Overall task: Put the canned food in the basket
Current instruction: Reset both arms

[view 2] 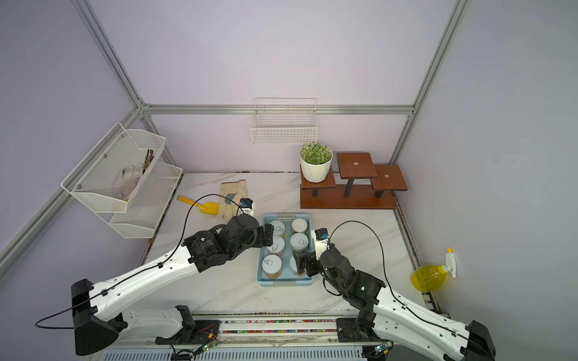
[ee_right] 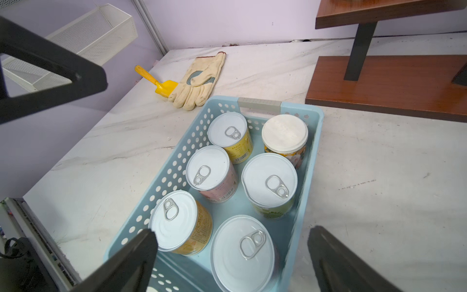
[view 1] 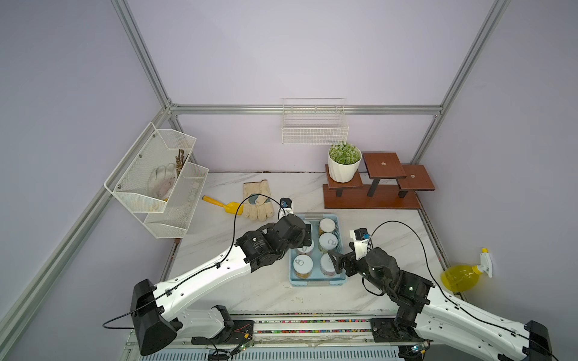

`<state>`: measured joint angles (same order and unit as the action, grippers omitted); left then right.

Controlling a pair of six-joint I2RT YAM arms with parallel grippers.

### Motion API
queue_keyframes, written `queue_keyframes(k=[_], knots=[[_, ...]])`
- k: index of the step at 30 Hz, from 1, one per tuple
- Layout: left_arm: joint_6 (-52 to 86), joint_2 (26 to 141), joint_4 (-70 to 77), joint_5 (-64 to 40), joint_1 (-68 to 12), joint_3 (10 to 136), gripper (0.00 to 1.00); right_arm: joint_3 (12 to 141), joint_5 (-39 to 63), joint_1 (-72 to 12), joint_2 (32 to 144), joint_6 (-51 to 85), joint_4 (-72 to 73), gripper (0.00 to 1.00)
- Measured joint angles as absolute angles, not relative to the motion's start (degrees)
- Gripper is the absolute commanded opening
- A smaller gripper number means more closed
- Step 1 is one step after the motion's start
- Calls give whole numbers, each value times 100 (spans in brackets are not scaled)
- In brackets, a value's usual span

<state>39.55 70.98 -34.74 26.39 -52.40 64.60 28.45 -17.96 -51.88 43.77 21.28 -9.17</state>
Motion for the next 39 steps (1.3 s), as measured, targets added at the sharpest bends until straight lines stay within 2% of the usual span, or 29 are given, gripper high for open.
queue_keyframes(k=[7,11,24,31,39], knots=[[2781,6598,-1927,2456,-4799,5245,100,2574,-2215,-5002,4971,1234,-45,99],[1962,6080,-766,2344,-4486,4261,100,2539,-1970,-4128,5231,980,390,99],[692,5655,1135,2272,-2377,2893,100,2617,-1525,-1925,6512,314,1911,99],[480,5774,1887,2375,-1531,2222,100,2624,-1310,-1175,7129,60,2788,99],[213,6757,3177,2510,-937,1747,100,2401,-991,-582,8036,-75,4062,99]])
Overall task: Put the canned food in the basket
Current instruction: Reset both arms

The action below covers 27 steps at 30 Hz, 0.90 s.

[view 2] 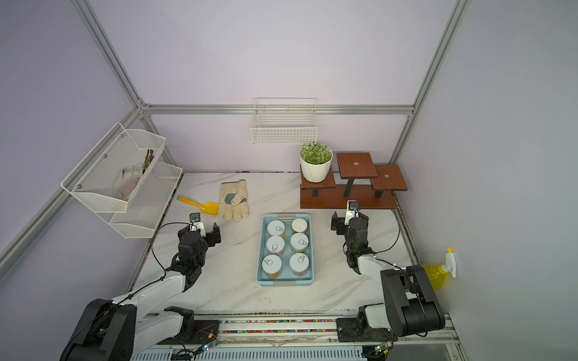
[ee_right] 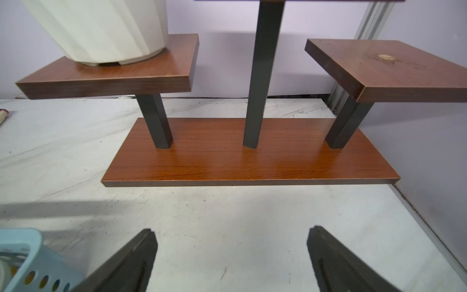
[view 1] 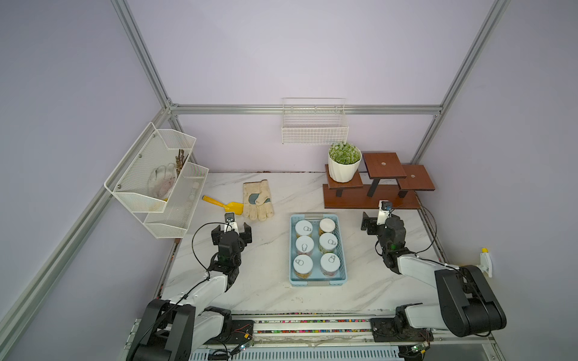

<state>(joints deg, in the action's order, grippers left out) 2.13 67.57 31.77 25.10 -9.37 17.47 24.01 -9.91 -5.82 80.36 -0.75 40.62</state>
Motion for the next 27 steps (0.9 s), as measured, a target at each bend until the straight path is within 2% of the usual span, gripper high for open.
queue_keyframes(k=[13,19,27], knots=[[-14,8936,5874,1328,-38,1516,100,1852,-379,-261,8718,25,5684,99],[38,9011,5227,1219,-36,2023,100,1723,-274,-261,8919,21,6064,99],[84,9006,5199,1293,-36,2165,100,1712,-176,-261,8932,16,6392,99]])
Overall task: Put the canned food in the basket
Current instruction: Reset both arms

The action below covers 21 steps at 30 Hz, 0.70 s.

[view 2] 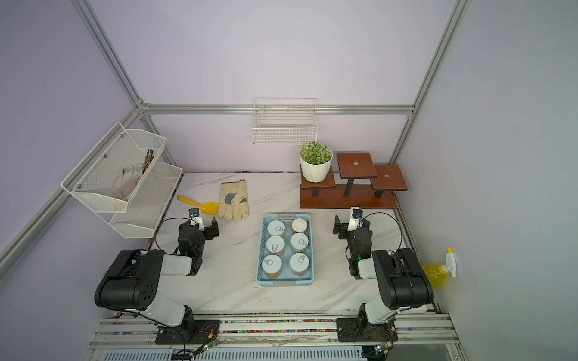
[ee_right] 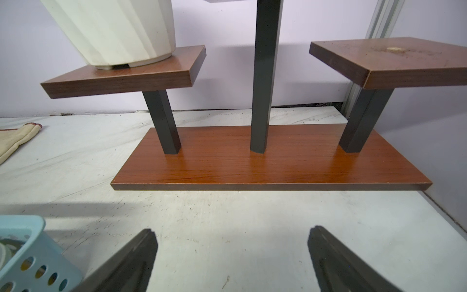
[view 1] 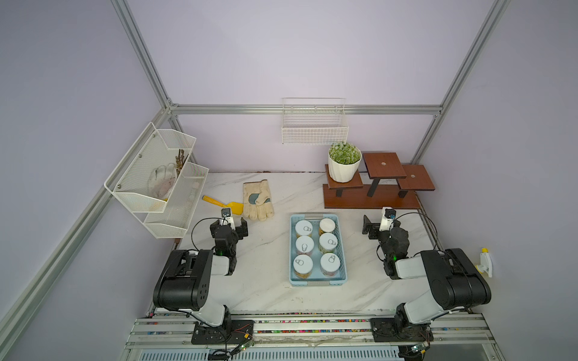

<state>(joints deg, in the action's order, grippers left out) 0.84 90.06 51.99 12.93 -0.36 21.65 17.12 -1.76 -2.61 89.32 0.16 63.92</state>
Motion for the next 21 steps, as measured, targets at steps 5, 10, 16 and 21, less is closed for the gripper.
queue_keyframes(k=[5,10,16,21], knots=[[86,9006,5153,1328,-36,2165,100,1712,-174,-261,8969,16,6434,99],[86,9006,5151,1330,-36,2165,100,1708,-172,-261,8969,16,6477,99],[86,9006,5148,1332,-36,2165,100,1706,-178,-261,8969,16,6482,99],[86,9006,5146,1334,-36,2165,100,1085,-158,-261,8814,-1,7172,99]])
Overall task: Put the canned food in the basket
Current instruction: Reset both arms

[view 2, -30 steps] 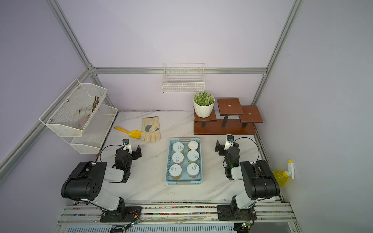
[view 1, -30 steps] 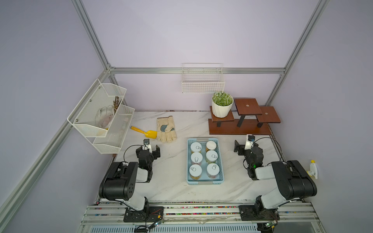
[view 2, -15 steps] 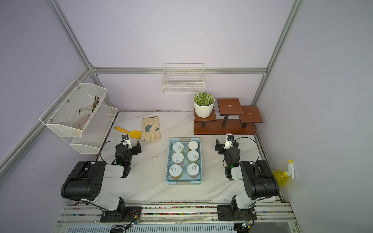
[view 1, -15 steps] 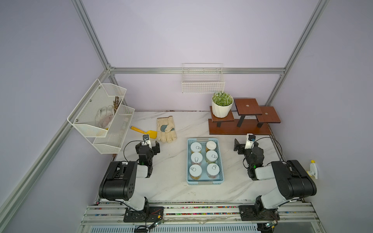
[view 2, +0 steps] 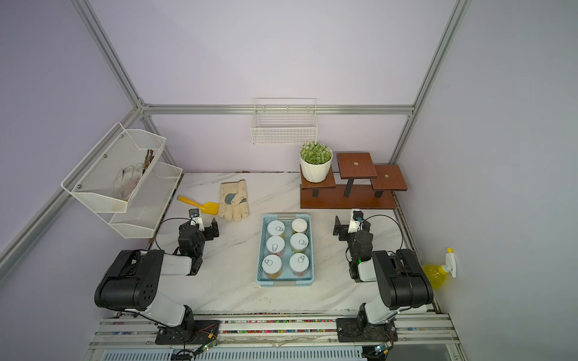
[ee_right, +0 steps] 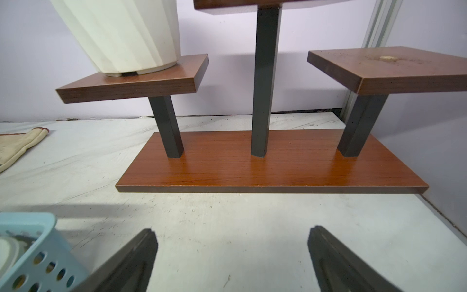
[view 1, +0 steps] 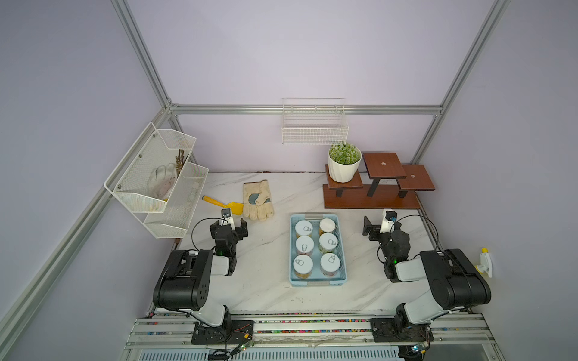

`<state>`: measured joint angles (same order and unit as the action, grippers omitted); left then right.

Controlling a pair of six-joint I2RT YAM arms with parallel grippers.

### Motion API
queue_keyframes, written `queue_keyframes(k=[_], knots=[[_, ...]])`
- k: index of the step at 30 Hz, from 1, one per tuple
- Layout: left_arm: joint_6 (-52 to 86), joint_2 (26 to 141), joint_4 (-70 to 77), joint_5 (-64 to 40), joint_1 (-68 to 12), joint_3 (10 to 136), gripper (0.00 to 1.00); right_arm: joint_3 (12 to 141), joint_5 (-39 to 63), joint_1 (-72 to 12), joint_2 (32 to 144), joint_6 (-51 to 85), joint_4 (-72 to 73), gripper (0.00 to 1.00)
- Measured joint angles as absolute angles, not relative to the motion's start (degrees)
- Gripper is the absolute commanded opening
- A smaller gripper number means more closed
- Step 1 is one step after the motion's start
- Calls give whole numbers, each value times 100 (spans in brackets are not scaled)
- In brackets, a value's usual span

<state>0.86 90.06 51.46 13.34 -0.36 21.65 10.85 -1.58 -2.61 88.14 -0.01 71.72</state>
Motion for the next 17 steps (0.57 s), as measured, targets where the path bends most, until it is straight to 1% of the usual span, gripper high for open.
queue_keyframes(k=[3,5,7,9,10,13,17], knots=[[86,9006,5144,1339,-36,2165,100,528,-311,-261,8807,43,7802,99],[86,9006,5142,1345,-36,2165,100,609,-467,-261,9011,95,7966,99],[86,9006,5137,1347,-36,2165,100,976,-550,-261,9037,126,7561,99],[86,9006,5137,1350,-36,2165,100,1542,-574,-261,8888,126,6834,99],[86,9006,5137,1350,-36,2165,100,1695,-572,-261,8866,126,6803,99],[86,9006,5137,1350,-36,2165,100,1660,-552,-261,8866,121,7024,99],[86,9006,5135,1352,-36,2165,100,1833,-523,-261,8886,117,6309,99]])
